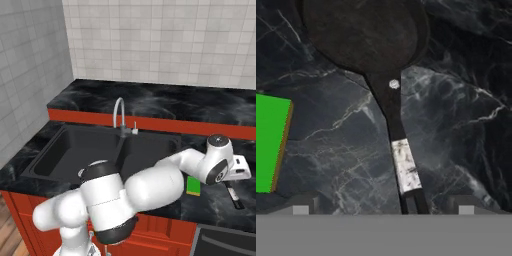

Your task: Pick the pan and sponge and place them into the sink. Then turn on the water.

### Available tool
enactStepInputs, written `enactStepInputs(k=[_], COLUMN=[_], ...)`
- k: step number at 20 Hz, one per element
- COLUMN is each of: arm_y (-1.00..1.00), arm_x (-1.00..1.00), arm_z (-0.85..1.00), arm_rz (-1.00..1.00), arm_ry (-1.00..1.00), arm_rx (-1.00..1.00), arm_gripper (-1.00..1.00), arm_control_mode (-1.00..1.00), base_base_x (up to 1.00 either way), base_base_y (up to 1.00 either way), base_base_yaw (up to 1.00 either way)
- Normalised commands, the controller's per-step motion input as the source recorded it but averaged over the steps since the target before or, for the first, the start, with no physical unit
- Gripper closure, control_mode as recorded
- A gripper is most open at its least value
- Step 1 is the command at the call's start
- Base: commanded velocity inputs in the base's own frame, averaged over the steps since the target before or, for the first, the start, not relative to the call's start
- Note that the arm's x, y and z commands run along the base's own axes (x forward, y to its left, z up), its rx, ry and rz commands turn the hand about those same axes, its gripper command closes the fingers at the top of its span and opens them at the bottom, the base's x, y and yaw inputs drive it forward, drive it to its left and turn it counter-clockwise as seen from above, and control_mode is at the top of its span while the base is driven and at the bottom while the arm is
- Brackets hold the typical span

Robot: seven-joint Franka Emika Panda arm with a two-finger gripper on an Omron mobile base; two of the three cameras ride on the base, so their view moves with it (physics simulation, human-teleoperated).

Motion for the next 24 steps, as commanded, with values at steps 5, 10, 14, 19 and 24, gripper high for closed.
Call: enactStepInputs(k=[5, 10, 14, 19, 24], arm_y=[-0.21, -0.14, -0.16, -0.24, -0.27], arm_x=[0.10, 0.09, 0.13, 0.20, 0.20], arm_z=[-0.21, -0.25, -0.24, -0.22, -0.21], arm_rz=[0.00, 0.00, 0.00, 0.00, 0.00], arm_ry=[0.05, 0.07, 0.07, 0.05, 0.04], arm_rx=[0.00, 0.00, 0.00, 0.00, 0.00], arm_gripper=[-1.00, -1.00, -1.00, -1.00, -1.00], arm_control_mode=[-1.00, -1.00, -1.00, -1.00, -1.00], base_base_x=[0.00, 0.00, 0.00, 0.00, 0.00], base_base_y=[0.00, 0.00, 0.00, 0.00, 0.00], base_base_yaw=[0.00, 0.00, 0.00, 0.00, 0.00])
